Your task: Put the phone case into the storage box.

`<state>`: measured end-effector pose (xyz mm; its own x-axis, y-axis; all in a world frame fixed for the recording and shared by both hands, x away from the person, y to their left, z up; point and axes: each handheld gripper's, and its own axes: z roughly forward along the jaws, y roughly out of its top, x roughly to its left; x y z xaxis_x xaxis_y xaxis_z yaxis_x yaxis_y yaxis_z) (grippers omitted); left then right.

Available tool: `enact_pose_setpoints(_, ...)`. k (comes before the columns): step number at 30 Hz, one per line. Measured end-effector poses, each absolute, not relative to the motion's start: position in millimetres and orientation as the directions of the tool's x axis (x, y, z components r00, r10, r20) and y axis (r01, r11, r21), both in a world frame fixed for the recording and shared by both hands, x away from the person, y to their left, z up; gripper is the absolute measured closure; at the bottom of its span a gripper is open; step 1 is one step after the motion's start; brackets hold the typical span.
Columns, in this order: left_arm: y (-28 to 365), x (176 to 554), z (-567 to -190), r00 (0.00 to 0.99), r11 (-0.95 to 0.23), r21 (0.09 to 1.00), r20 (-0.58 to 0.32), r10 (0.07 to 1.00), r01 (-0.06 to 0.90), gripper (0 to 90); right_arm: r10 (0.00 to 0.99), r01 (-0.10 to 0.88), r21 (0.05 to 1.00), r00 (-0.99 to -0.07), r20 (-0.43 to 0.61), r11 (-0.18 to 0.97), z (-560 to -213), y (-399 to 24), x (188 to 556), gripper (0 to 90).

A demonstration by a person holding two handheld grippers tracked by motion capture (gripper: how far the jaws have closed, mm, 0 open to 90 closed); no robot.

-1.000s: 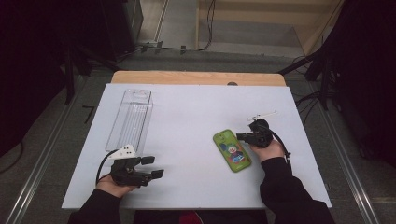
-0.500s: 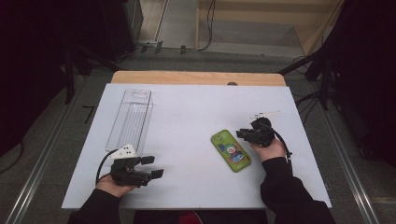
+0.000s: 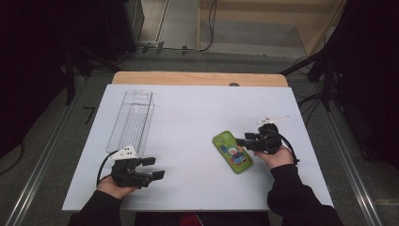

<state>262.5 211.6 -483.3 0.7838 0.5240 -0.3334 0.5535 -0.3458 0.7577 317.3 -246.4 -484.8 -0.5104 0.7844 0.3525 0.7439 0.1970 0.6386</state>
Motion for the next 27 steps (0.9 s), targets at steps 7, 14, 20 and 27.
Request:
enact_pose_setpoints(7,212,263,-483,0.781,-0.344,0.756,-0.336,0.527,0.557,28.6,0.749,0.723,0.651,-0.559,0.356,0.231,-480,-242,305,31.0)
enact_pose_setpoints(14,212,263,-483,0.776,-0.335,0.758,-0.338,0.532,0.560,28.6,0.726,0.704,0.670,-0.586,0.360,0.235,-479,-244,292,27.3)
enact_pose_setpoints(20,213,264,-482,0.772,-0.329,0.758,-0.341,0.537,0.564,28.6,0.712,0.698,0.668,-0.604,0.357,0.258,-481,-245,284,26.0)
enact_pose_setpoints(27,213,264,-483,0.767,-0.326,0.757,-0.341,0.543,0.567,28.5,0.709,0.686,0.682,-0.611,0.352,0.253,-481,-246,271,24.7)
